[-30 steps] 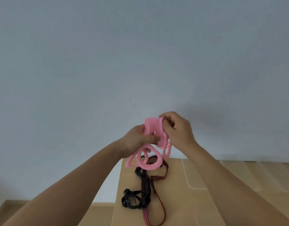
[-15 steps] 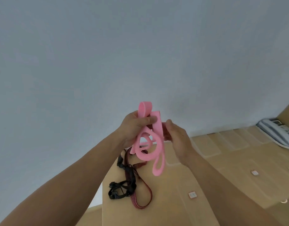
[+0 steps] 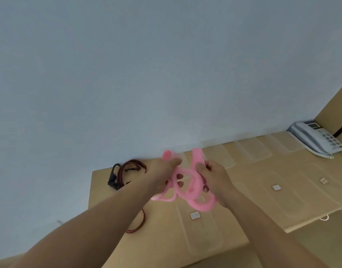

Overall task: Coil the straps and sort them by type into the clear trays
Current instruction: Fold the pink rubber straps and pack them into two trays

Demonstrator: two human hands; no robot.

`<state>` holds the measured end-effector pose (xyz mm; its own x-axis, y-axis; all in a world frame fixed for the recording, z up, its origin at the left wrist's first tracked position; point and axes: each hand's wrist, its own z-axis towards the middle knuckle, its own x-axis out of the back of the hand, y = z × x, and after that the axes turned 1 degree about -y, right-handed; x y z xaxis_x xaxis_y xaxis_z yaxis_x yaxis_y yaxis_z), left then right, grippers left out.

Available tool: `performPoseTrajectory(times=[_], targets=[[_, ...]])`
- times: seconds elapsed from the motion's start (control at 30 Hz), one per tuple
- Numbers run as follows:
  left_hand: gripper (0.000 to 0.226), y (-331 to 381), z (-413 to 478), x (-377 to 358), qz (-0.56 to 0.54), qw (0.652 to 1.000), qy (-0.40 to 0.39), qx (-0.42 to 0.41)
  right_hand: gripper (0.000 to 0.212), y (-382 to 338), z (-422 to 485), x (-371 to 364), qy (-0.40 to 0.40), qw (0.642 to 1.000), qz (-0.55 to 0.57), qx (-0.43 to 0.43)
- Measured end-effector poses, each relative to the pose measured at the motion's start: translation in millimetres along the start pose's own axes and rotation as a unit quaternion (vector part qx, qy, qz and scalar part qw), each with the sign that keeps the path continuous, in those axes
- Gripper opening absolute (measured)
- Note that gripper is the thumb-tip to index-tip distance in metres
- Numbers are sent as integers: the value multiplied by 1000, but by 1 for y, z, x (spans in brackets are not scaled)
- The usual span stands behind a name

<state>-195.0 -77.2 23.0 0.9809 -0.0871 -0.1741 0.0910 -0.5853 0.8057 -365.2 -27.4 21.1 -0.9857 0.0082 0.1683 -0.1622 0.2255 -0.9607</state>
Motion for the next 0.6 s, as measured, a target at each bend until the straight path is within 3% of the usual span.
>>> performPoseTrajectory(times=[0.1,0.23,0.4,0.5,0.6], targets=[[30,-42,15,-25,36,995,20,87,21,32,1,19,-71,994,-47,-70],[27,-86,25,-43,-25,988,69,140,21,68,4,34,-101,987,-39,-120],[40,-115,35,-59,-130,974,139,121,22,102,16,43,-105,981,-40,-158],[48,-126,38,-67,-70,973,205,84,18,120,21,44,-131,977,-62,-157],[41,-134,38,-70,-5,971,230,70,15,134,24,43,-150,971,-127,-133]])
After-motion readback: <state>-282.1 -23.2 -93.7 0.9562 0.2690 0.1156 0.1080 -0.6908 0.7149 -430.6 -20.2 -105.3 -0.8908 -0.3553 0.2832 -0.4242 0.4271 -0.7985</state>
